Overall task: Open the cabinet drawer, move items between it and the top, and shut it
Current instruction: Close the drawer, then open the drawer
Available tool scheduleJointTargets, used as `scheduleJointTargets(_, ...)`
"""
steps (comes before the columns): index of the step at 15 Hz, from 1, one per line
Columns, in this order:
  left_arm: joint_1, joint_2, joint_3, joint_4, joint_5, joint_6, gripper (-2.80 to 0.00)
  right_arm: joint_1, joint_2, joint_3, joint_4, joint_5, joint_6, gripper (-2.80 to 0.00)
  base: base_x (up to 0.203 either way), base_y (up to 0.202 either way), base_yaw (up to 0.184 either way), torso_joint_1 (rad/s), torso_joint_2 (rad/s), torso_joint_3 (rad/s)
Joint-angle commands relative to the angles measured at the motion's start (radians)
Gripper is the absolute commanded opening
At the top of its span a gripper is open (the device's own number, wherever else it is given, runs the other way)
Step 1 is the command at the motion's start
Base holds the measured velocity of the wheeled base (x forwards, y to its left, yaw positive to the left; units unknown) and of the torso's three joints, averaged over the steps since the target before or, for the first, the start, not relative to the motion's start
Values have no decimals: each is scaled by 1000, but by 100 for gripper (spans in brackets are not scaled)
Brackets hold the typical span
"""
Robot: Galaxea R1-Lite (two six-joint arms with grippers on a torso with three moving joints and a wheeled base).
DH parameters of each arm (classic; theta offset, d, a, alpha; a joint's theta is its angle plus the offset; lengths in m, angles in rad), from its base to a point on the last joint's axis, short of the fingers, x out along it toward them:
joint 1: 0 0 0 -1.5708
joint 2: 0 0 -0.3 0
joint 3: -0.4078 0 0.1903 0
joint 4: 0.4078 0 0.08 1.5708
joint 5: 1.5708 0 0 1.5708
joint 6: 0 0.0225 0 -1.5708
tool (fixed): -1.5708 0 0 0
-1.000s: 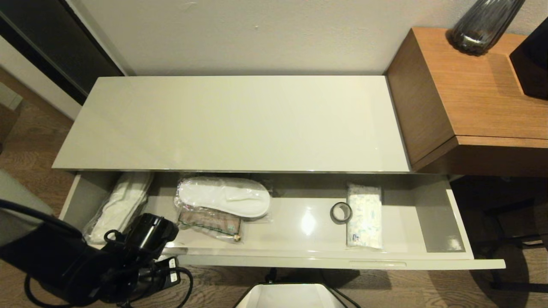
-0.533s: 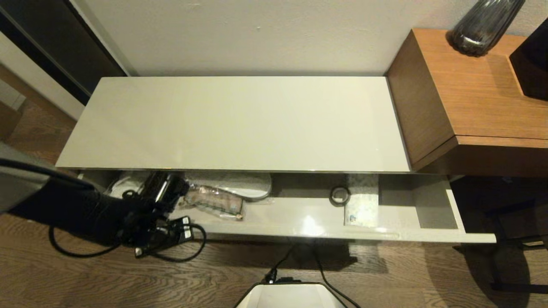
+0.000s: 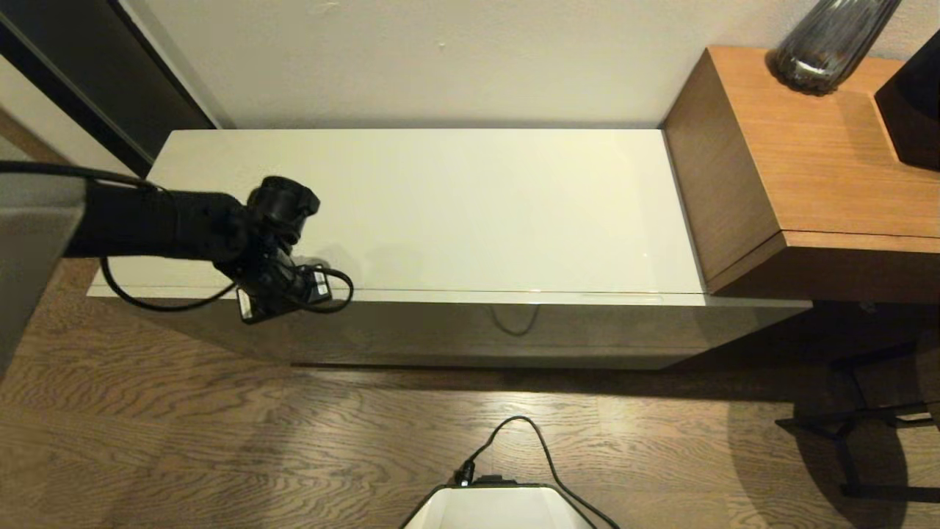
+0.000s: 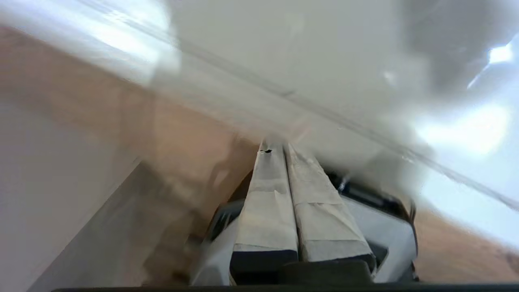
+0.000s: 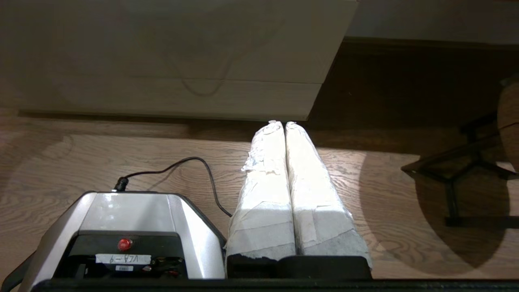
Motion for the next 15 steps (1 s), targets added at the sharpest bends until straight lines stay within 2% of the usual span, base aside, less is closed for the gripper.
scheduleJointTargets(1, 14, -146, -72, 122, -17, -2, -280, 0, 2, 0, 0, 0, -1, -280, 0, 0, 0, 0, 0, 0)
scheduleJointTargets(5, 13, -475, 35, 311, -69, -2, -280, 0, 2, 0, 0, 0, -1, -280, 0, 0, 0, 0, 0, 0)
scheduleJointTargets(12, 6, -1142, 290, 730, -91, 1, -280, 0, 2, 0, 0, 0, -1, -280, 0, 0, 0, 0, 0, 0)
scheduleJointTargets(13, 9, -1249, 328, 787, -97, 18, -280, 0, 2, 0, 0, 0, -1, -280, 0, 0, 0, 0, 0, 0)
scheduleJointTargets(15, 36, -1426, 388, 886, -110, 127, -280, 0, 2, 0, 0, 0, -1, -280, 0, 0, 0, 0, 0, 0)
